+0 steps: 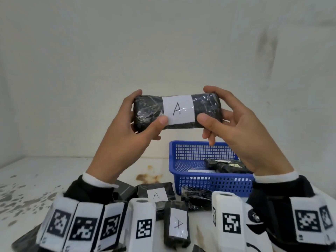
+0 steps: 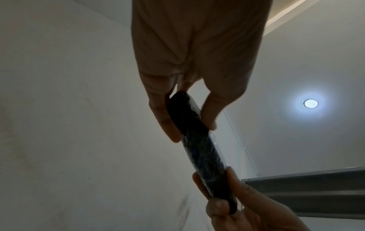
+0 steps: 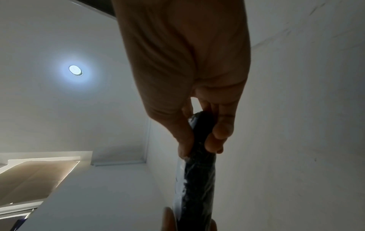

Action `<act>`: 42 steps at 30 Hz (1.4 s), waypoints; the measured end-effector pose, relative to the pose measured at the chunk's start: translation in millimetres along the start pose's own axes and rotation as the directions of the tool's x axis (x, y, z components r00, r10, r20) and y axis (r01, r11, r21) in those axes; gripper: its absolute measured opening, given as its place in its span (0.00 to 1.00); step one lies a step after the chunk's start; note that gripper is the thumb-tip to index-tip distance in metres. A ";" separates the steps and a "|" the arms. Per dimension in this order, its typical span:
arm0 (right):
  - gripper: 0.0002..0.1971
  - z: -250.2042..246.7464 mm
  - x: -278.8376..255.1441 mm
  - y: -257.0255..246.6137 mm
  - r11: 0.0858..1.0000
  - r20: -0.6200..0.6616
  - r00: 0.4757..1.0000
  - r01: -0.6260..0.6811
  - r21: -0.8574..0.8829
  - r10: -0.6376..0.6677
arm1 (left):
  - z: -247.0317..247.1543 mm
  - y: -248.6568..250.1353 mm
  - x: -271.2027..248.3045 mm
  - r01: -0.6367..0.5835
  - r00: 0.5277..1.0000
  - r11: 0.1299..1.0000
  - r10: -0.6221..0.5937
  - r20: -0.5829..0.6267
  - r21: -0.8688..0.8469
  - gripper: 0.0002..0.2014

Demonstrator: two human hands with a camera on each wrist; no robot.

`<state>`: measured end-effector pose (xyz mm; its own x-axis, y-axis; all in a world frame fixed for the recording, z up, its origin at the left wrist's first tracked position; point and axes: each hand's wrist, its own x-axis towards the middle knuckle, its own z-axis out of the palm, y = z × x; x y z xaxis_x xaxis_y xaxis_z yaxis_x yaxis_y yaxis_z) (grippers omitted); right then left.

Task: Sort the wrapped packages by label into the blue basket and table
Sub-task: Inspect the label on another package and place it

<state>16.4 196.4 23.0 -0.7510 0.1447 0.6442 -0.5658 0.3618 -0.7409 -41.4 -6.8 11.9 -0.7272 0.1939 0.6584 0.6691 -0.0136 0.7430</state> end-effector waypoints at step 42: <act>0.14 12.5 -2.2 -9.8 0.992 -0.081 0.997 0.029 0.121 -0.019 | -7.8 1.0 4.1 0.002 1.000 0.958 0.002 0.016 -0.287 0.18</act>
<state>19.4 181.1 26.5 -0.7100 0.2118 0.6715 -0.6244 0.2515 -0.7395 -45.0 -13.7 16.3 -0.7231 0.2093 0.6583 0.5956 -0.2937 0.7477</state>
